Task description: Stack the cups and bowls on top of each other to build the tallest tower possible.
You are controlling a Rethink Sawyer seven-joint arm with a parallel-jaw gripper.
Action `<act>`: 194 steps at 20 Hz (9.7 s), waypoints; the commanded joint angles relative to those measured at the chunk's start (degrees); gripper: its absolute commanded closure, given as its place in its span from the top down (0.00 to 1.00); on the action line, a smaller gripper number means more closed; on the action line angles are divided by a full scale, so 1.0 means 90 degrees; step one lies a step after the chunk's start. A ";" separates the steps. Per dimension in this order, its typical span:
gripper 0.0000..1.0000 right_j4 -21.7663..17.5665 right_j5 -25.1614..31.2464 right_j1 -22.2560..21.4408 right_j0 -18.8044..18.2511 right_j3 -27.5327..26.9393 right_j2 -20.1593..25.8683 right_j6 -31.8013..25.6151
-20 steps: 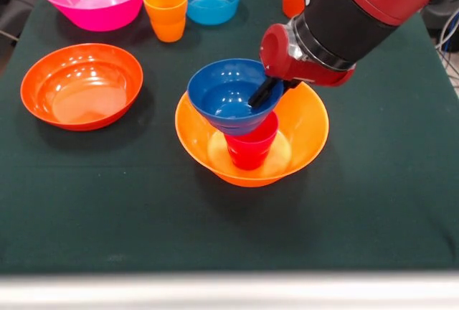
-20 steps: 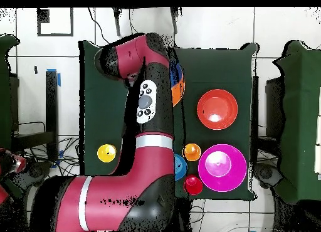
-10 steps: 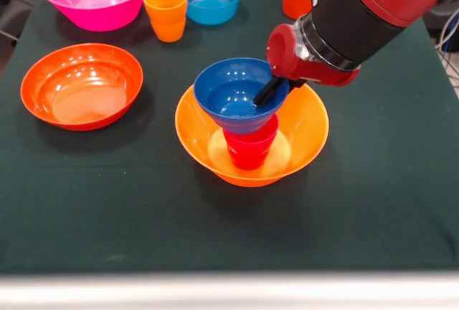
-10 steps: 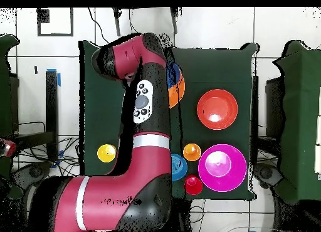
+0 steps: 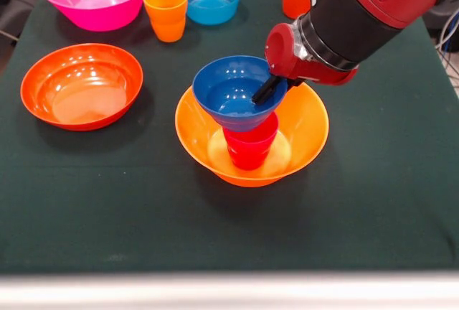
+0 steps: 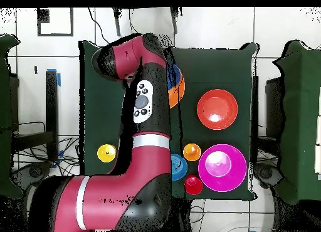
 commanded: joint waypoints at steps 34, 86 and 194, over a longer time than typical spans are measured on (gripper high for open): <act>1.00 0.0209 0.0291 0.0344 0.0336 -0.0196 0.0408 0.0066; 1.00 0.1097 0.0255 -0.0852 0.0196 0.1819 0.0091 0.0053; 0.00 0.1289 -0.1275 -0.1917 -0.0685 0.4137 0.1491 -0.0560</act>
